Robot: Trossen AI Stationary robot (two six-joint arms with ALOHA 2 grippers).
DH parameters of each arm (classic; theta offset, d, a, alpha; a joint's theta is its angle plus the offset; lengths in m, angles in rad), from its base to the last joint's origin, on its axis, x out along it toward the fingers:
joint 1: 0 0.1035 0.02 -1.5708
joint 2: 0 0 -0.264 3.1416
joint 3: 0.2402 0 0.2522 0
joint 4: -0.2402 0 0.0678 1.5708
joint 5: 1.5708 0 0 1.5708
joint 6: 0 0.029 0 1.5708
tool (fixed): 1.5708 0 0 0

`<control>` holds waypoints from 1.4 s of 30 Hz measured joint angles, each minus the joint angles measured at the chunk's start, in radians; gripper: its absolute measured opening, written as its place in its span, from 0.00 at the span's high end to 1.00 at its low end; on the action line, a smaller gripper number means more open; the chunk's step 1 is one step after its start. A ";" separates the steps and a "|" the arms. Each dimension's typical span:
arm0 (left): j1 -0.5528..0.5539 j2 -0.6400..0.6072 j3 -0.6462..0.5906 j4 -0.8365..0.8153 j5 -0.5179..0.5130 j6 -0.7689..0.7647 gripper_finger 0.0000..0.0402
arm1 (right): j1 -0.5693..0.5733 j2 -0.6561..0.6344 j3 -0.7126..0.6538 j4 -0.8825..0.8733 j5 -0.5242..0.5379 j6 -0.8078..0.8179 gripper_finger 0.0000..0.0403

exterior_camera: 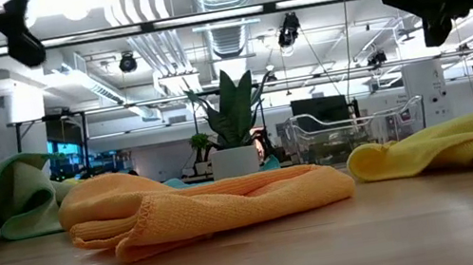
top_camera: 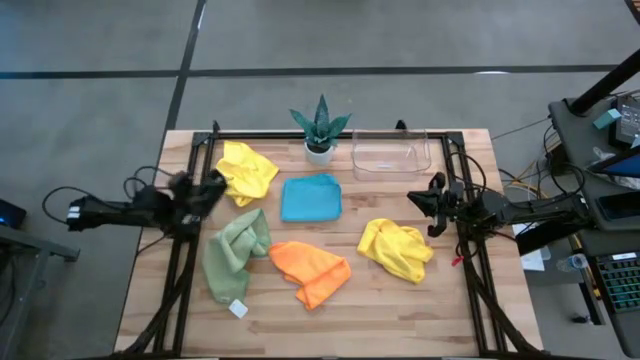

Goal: Fold microfiber towels
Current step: Fold the green microfiber towel

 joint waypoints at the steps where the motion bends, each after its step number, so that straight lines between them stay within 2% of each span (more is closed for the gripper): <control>1: 0.000 0.025 0.018 -0.047 -0.012 -0.021 0.64 | 0.000 0.000 0.000 -0.001 0.000 -0.006 0.97; 5: 0.000 0.129 0.098 -0.234 -0.055 -0.106 0.64 | 0.000 0.000 0.000 -0.002 0.000 -0.013 0.97; 12: -0.001 0.328 0.281 -0.579 -0.044 -0.255 0.64 | 0.000 0.000 0.000 -0.006 0.000 -0.061 0.97; 18: -0.020 0.524 0.471 -0.886 0.031 -0.345 0.64 | 0.000 0.000 0.000 -0.007 0.000 -0.065 0.97; 24: -0.091 0.714 0.658 -1.207 0.126 -0.484 0.64 | 0.000 0.000 0.000 -0.007 0.000 -0.066 0.97; 31: -0.195 0.946 0.863 -1.658 0.140 -0.639 0.64 | 0.000 0.001 0.000 -0.008 0.000 -0.079 0.97; 36: -0.215 1.119 0.973 -1.859 0.128 -0.599 0.64 | 0.000 0.001 0.000 -0.008 0.000 -0.078 0.97; 42: -0.215 1.270 1.068 -1.889 0.075 -0.513 0.64 | 0.000 0.001 0.000 -0.008 0.000 -0.061 0.97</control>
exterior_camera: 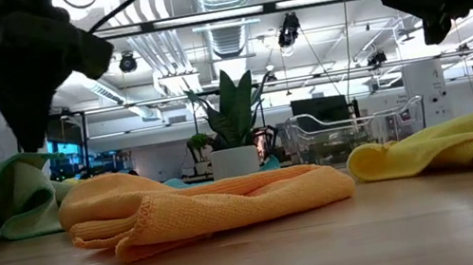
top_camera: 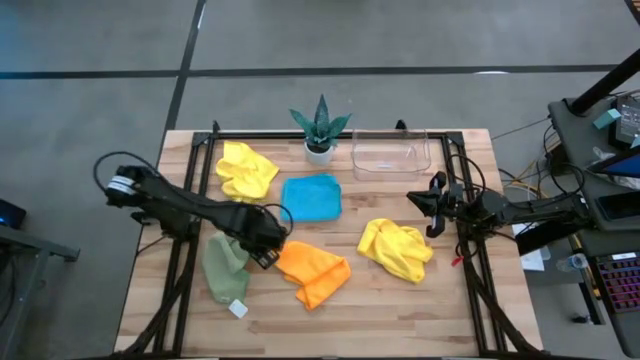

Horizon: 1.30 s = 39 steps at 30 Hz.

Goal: Fold microfiber towels
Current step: Fold the green microfiber towel

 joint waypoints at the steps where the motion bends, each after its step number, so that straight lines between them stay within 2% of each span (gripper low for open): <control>1: 0.000 0.017 0.010 -0.010 -0.010 0.000 0.64 | 0.000 0.000 0.000 0.000 0.000 0.000 0.97; 7: -0.002 0.088 0.032 -0.121 -0.057 -0.014 0.64 | 0.000 0.000 0.000 0.000 0.000 0.000 0.97; 15: -0.008 0.100 0.023 -0.143 -0.080 -0.029 0.65 | 0.000 0.000 0.000 0.000 0.000 0.030 0.97; 18: -0.008 0.093 0.022 -0.145 -0.090 -0.023 0.71 | 0.000 0.000 0.000 0.000 0.000 0.042 0.97; 23: -0.013 0.092 0.023 -0.145 -0.094 0.002 0.93 | 0.000 0.000 0.000 -0.001 0.000 0.052 0.97; 25: -0.020 0.092 0.023 -0.144 -0.095 0.004 0.98 | 0.000 0.000 0.000 -0.001 0.000 0.052 0.97; 39: -0.077 -0.040 0.026 -0.136 -0.100 -0.005 1.00 | 0.000 0.000 0.000 -0.006 0.000 0.076 0.97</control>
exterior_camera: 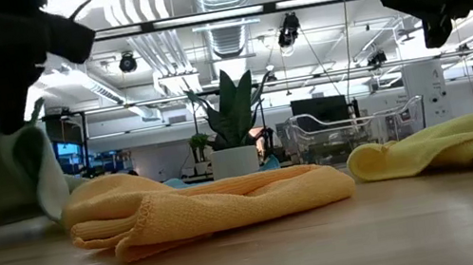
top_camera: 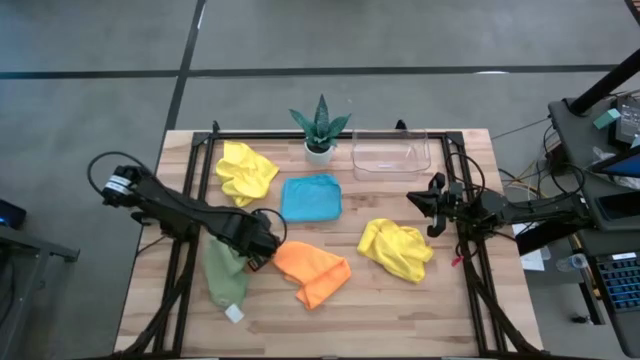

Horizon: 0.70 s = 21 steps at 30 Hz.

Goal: Fold microfiber towels
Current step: Fold the green microfiber towel

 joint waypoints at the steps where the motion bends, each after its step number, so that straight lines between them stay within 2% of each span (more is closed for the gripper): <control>1: -0.002 -0.016 -0.004 0.013 0.000 -0.006 1.00 | 0.000 0.000 0.000 0.000 0.000 0.000 0.97; 5: -0.006 -0.068 -0.033 0.086 0.000 -0.026 0.97 | 0.000 0.000 0.000 -0.001 0.000 -0.001 0.97; 14: -0.010 -0.086 -0.097 0.114 -0.005 -0.067 0.78 | 0.000 0.000 0.000 -0.016 0.000 -0.014 0.97; 18: -0.010 -0.082 -0.110 0.115 -0.007 -0.054 0.78 | 0.000 0.000 0.000 -0.025 0.000 -0.014 0.97; 21: -0.010 -0.082 -0.111 0.121 -0.008 -0.054 0.83 | 0.000 0.000 0.000 -0.024 0.000 -0.036 0.97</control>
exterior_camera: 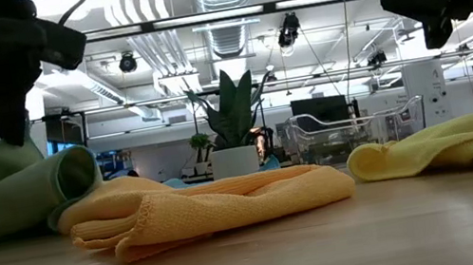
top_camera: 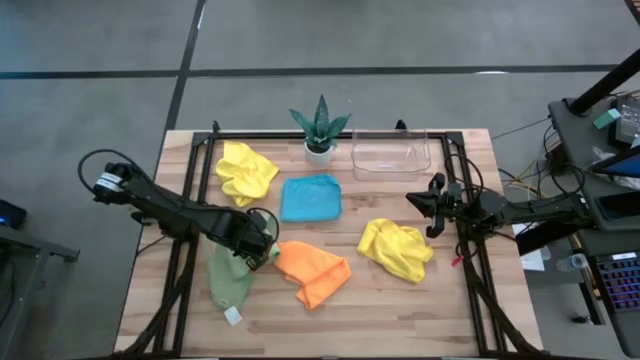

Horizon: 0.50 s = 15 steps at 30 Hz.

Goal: Fold microfiber towels
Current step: Fold the green microfiber towel

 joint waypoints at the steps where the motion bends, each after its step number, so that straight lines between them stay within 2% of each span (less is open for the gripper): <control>1: 0.000 0.000 0.000 0.005 0.000 0.000 0.86 | 0.000 0.000 0.000 0.000 0.000 -0.007 0.97; 4: -0.003 0.000 0.001 0.034 0.000 0.000 0.97 | 0.000 0.000 0.000 0.000 0.000 -0.016 0.97; 9: -0.013 0.000 0.017 0.050 -0.020 0.018 1.00 | 0.000 0.000 0.000 -0.003 0.000 0.010 0.97; 12: -0.038 -0.009 0.062 0.052 -0.095 0.072 1.00 | 0.000 0.000 0.000 -0.002 -0.010 0.010 0.97; 15: -0.060 -0.029 0.121 0.053 -0.195 0.129 1.00 | 0.000 0.006 0.000 0.016 -0.070 -0.014 0.97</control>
